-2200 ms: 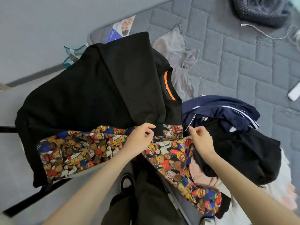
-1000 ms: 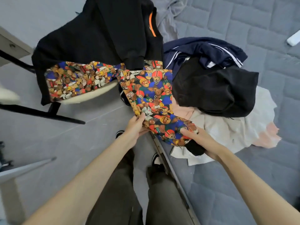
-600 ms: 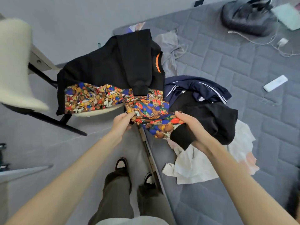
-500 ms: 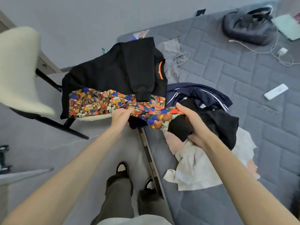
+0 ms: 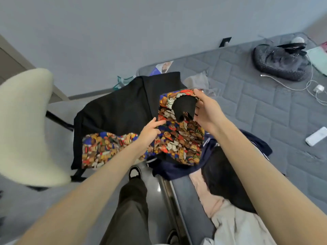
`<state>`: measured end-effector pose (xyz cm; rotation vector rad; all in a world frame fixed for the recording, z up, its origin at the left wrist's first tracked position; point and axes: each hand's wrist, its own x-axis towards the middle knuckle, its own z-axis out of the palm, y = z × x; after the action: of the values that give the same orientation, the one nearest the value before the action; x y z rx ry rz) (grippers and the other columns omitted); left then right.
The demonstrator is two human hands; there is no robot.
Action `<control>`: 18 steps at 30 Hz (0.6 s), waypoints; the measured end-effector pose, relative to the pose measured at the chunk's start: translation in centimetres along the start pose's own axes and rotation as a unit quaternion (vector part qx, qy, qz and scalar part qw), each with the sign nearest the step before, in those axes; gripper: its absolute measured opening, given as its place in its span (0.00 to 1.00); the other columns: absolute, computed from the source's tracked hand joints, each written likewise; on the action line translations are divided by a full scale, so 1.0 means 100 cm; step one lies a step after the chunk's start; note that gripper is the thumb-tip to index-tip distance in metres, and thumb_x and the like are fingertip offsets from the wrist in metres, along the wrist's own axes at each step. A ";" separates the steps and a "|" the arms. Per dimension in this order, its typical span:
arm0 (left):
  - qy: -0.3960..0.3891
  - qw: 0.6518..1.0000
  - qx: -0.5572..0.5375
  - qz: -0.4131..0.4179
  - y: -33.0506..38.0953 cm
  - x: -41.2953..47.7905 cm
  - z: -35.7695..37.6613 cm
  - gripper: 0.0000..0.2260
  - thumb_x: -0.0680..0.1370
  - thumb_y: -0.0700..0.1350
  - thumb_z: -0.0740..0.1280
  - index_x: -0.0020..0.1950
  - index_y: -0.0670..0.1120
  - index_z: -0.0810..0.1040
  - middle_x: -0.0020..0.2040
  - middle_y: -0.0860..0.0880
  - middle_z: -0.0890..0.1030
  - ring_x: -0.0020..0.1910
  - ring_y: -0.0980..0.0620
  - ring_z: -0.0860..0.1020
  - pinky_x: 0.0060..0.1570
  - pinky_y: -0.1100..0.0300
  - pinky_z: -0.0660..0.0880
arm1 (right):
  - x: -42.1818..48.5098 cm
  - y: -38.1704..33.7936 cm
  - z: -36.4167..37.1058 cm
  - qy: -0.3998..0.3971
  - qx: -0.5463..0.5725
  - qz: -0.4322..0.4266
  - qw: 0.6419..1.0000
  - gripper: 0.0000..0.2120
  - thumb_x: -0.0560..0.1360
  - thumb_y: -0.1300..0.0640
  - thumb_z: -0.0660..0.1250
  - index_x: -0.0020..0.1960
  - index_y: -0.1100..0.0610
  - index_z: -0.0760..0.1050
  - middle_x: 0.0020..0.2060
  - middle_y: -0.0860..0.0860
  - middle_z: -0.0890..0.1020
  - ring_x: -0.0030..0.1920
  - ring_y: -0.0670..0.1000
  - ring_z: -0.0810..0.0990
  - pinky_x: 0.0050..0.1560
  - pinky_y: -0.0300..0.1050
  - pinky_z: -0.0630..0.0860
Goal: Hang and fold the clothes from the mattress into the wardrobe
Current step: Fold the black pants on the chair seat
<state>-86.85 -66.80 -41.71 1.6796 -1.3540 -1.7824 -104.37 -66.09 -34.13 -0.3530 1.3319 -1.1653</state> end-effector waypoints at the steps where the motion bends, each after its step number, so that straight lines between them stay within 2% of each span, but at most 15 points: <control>1: -0.014 1.000 0.010 0.009 0.006 0.015 -0.007 0.25 0.77 0.30 0.55 0.69 0.50 0.73 0.78 0.54 0.54 0.69 0.52 0.67 0.46 0.65 0.68 | 0.016 -0.005 0.010 0.010 0.005 0.006 1.000 0.08 0.79 0.52 0.62 0.55 0.54 0.76 0.45 0.48 0.82 0.45 0.46 0.81 0.41 0.39 0.75; 3: -0.038 0.999 0.021 0.014 0.021 0.043 -0.021 0.24 0.77 0.31 0.57 0.67 0.53 0.74 0.78 0.54 0.52 0.75 0.50 0.58 0.53 0.63 0.67 | 0.047 -0.013 0.029 0.031 -0.003 0.010 0.999 0.08 0.80 0.53 0.62 0.56 0.54 0.75 0.46 0.48 0.82 0.43 0.45 0.80 0.41 0.38 0.74; 5: -0.048 0.999 0.016 0.008 0.033 0.071 -0.036 0.23 0.78 0.31 0.56 0.66 0.53 0.75 0.78 0.53 0.51 0.76 0.49 0.55 0.59 0.60 0.65 | 0.075 -0.020 0.047 0.055 -0.032 0.008 0.998 0.11 0.79 0.52 0.62 0.58 0.55 0.77 0.48 0.49 0.83 0.44 0.46 0.80 0.46 0.40 0.74; 7: -0.059 0.998 -0.003 0.029 0.045 0.098 -0.050 0.24 0.78 0.30 0.55 0.65 0.53 0.76 0.77 0.55 0.55 0.75 0.50 0.58 0.62 0.61 0.67 | 0.102 -0.030 0.062 0.082 -0.054 0.009 0.995 0.13 0.79 0.51 0.63 0.59 0.57 0.77 0.50 0.50 0.83 0.45 0.47 0.79 0.48 0.41 0.73; 9: -0.070 0.995 -0.015 0.062 0.057 0.120 -0.060 0.25 0.77 0.29 0.55 0.62 0.53 0.78 0.73 0.56 0.65 0.71 0.52 0.66 0.63 0.57 0.72 | 0.128 -0.040 0.073 0.102 -0.062 0.014 0.993 0.13 0.78 0.51 0.64 0.57 0.57 0.78 0.48 0.50 0.82 0.44 0.47 0.79 0.51 0.42 0.73; 12: -0.064 0.996 -0.036 0.048 0.076 0.151 -0.073 0.22 0.78 0.29 0.55 0.63 0.50 0.76 0.65 0.52 0.72 0.63 0.54 0.72 0.53 0.62 0.77 | 0.164 -0.051 0.085 0.116 -0.073 0.021 0.990 0.09 0.78 0.51 0.64 0.50 0.54 0.79 0.44 0.49 0.83 0.42 0.47 0.79 0.52 0.42 0.73; 15: -0.064 0.996 -0.056 0.014 0.091 0.179 -0.086 0.17 0.79 0.35 0.59 0.64 0.49 0.74 0.58 0.51 0.77 0.51 0.60 0.77 0.38 0.72 0.74 | 0.200 -0.056 0.091 0.119 -0.075 0.034 0.990 0.08 0.78 0.50 0.63 0.49 0.54 0.78 0.44 0.48 0.83 0.41 0.46 0.80 0.51 0.42 0.72; 18: -0.063 0.997 -0.052 -0.005 0.094 0.211 -0.095 0.14 0.79 0.37 0.62 0.63 0.48 0.74 0.57 0.51 0.79 0.47 0.62 0.76 0.33 0.75 0.72 | 0.239 -0.054 0.095 0.125 -0.074 0.045 0.988 0.07 0.79 0.51 0.62 0.48 0.53 0.76 0.43 0.48 0.83 0.42 0.47 0.81 0.49 0.43 0.70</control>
<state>-86.66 -91.55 -44.98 1.5462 -1.2816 -1.9595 -102.90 -91.50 -40.71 -0.2565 1.6425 -1.0619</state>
